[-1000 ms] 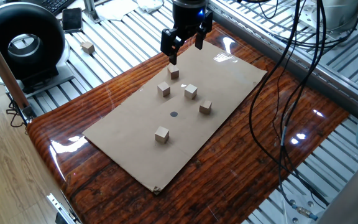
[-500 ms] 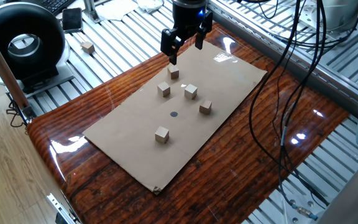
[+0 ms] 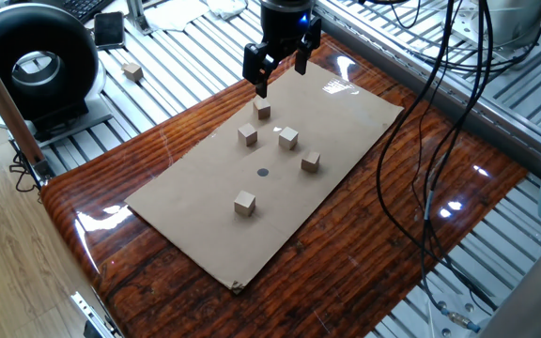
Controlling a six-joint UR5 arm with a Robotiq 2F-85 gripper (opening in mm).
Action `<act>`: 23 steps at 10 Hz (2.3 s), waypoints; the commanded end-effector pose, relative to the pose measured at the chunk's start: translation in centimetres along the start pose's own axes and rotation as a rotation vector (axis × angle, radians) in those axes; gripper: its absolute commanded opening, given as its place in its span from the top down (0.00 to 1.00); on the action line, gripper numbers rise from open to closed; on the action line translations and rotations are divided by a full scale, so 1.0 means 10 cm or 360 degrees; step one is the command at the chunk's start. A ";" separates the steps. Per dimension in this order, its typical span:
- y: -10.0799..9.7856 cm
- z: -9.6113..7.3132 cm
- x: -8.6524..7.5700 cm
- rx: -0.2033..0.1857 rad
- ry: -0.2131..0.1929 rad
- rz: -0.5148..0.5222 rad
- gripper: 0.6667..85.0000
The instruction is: Stack the blocks in a vertical line of five
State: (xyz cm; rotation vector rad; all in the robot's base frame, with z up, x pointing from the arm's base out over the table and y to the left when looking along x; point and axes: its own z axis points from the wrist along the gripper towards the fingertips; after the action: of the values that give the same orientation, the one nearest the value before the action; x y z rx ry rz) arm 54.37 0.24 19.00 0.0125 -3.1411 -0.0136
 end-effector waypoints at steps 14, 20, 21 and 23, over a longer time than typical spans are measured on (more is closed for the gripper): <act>-0.18 -0.03 0.58 0.0053 0.0230 -0.0017 1.00; -0.35 0.03 0.30 0.0150 0.0063 -0.0063 1.00; -0.25 -0.02 -0.33 0.0090 -0.0327 0.0014 1.00; -0.38 0.02 0.00 0.0163 -0.0130 0.0150 1.00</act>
State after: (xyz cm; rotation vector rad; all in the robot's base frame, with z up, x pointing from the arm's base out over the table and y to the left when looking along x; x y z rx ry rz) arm 53.64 -2.97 18.58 -0.0367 -3.1850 0.1207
